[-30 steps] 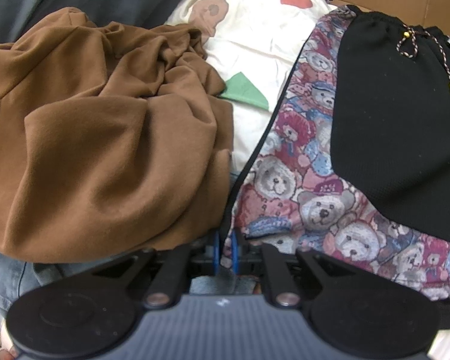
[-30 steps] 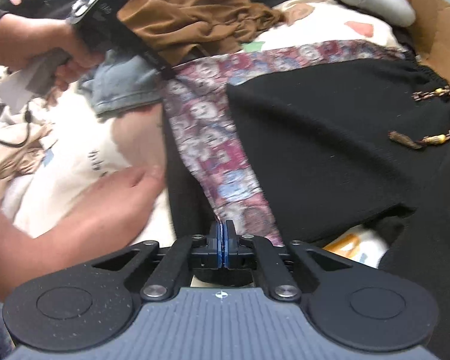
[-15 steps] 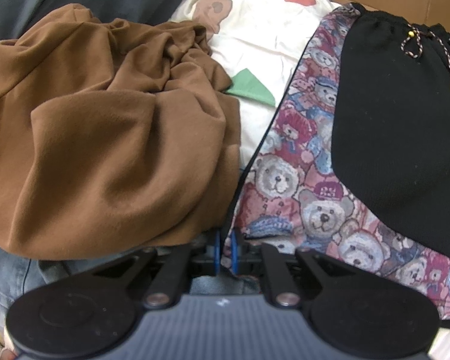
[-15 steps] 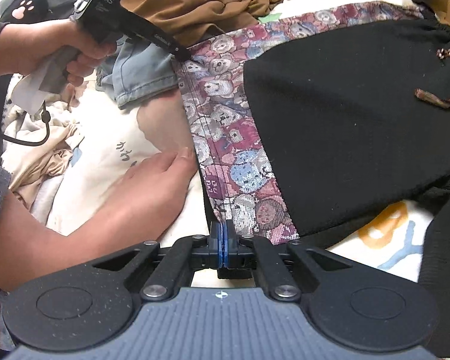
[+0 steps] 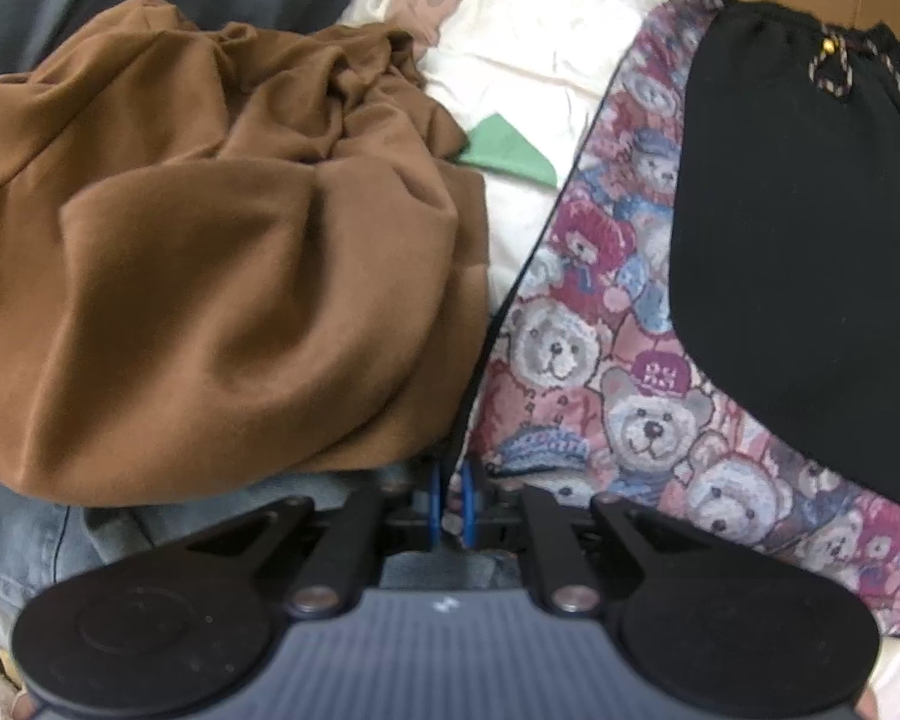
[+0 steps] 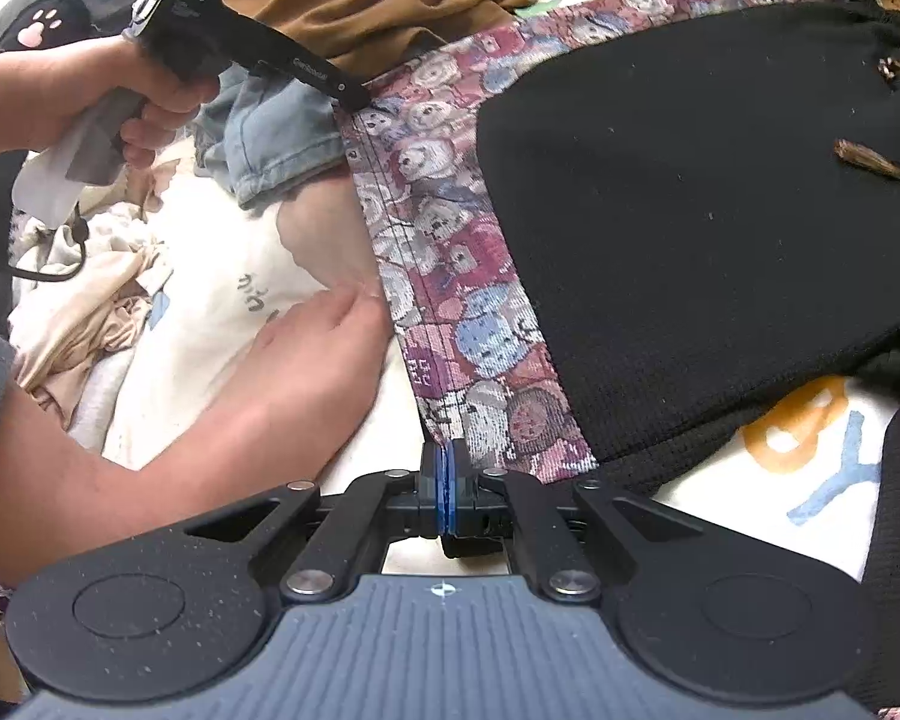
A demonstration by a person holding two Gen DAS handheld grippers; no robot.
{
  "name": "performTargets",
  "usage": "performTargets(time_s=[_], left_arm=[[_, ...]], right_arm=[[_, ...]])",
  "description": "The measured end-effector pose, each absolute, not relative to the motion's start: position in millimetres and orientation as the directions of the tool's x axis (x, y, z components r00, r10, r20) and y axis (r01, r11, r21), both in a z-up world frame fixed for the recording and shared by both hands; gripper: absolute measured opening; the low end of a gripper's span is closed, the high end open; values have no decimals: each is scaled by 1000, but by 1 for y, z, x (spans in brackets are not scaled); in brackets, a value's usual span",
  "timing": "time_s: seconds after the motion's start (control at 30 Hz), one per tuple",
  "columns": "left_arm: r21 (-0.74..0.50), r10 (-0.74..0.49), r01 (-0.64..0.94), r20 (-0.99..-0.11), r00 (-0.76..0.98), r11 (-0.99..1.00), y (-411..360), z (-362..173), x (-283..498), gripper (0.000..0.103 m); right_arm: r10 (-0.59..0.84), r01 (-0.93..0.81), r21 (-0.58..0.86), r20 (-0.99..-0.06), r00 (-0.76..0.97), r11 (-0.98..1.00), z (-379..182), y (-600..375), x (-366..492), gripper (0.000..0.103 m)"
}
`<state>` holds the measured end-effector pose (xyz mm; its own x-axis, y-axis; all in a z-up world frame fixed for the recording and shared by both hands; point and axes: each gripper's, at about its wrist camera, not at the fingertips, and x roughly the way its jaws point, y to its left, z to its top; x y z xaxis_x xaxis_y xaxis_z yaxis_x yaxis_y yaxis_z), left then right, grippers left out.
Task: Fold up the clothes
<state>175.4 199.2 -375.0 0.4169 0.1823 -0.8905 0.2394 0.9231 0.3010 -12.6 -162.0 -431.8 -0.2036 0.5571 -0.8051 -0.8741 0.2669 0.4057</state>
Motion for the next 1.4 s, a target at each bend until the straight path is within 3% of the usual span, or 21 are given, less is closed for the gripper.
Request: performTargets(time_s=[0.2,0.27,0.33,0.63,0.87,1.03,1.17,1.4], left_arm=[[315,200,223,-884,422,923,192,-370,179,14],[300,185,201,-875,448,933,192,-360,177,14],[303,184,188,-861,474,934,190,-353,176,14],[257,104,218,-836,540,941,168,-338,179,14],[209,36,297,-868,496,932,148,-364,185,14],[208,36,336,-891,452,918,142,-385,190,13],[234,54,356,-891,450,904,144,-391,191,3],[262,64,382,-886,459,886,145,-394,187,3]], right_arm=[[581,-842,471,-774,-252,262,-418,-176,3,5],[602,-820,498,-758,-252,284,-412,-184,10,19],[619,-800,506,-752,-226,322,-407,-194,19,25],[629,-679,509,-772,-89,529,-417,-224,62,24],[630,-600,533,-774,-61,597,-430,-226,79,19],[623,-569,538,-780,-57,622,-441,-221,88,17],[625,-551,541,-779,-46,635,-445,-214,94,19],[629,-530,534,-777,-2,658,-443,-209,103,20]])
